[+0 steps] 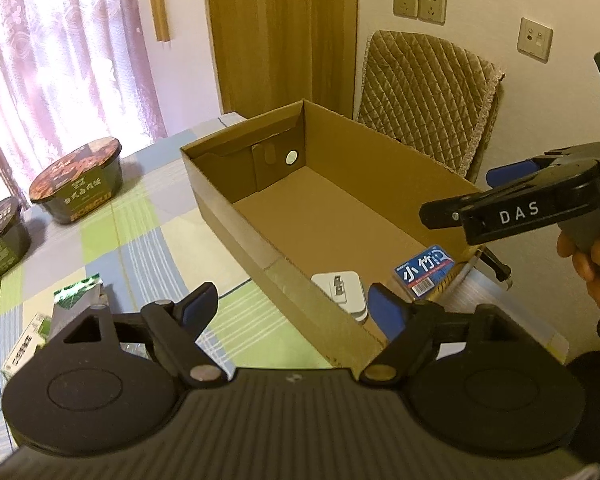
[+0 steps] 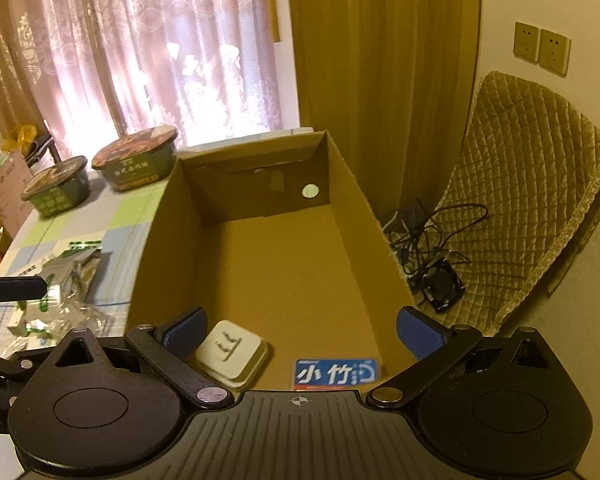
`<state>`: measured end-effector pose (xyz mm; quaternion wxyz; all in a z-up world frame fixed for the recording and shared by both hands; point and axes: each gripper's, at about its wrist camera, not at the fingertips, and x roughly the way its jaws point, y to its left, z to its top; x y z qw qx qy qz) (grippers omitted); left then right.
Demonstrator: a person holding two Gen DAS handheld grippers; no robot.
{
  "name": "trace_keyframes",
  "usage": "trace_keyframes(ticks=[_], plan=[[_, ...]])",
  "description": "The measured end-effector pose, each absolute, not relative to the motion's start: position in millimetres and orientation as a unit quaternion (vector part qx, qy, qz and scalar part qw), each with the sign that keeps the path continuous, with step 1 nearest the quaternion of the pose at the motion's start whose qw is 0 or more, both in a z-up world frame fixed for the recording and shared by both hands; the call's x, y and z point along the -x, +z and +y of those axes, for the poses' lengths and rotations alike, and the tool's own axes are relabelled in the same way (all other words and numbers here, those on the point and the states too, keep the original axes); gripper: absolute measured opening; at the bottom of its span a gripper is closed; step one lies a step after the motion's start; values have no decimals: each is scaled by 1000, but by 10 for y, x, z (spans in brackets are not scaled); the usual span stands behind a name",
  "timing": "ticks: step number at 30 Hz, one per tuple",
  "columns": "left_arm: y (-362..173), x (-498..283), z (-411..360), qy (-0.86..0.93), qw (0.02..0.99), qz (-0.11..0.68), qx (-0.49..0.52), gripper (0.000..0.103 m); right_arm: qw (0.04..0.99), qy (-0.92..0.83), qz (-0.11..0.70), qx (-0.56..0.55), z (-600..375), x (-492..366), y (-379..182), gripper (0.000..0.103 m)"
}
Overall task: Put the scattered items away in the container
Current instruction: 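Open the left tool to drop the plug adapter while the right tool drops the floss box, then move both tools back over the remaining items on the table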
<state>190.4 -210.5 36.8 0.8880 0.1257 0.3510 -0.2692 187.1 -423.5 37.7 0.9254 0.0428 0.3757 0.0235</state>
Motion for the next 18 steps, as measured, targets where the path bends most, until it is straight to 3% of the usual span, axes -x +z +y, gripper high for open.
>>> trace_keyframes(ticks=[12, 18], plan=[[417, -1481, -1644, -241, 894, 363, -103, 91, 927, 39, 371, -41, -3851, -1581, 581, 103], [440, -1257, -1260, -221, 898, 369, -94, 102, 927, 56, 368, -43, -3566, -1430, 667, 103]])
